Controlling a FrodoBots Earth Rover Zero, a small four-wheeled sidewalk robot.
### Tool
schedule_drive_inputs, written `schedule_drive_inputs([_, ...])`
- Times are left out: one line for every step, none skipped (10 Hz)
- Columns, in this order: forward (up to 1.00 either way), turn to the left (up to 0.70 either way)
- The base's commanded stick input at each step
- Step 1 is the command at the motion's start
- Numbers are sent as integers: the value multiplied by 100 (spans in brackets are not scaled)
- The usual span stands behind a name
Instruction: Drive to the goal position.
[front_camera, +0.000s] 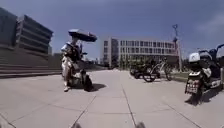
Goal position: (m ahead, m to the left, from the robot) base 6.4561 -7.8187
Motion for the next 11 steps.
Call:
schedule_drive_inputs([45, 0])
schedule_drive_inputs([45, 0])
schedule_drive_inputs([45, 0])
schedule_drive_inputs([45, 0])
schedule_drive_inputs([45, -27])
schedule_drive_inputs([45, -27])
schedule_drive_inputs([45, -21])
schedule_drive_inputs([45, -10])
schedule_drive_inputs([45, -4])
schedule_drive_inputs([45, 0])
schedule_drive_inputs([45, 0])
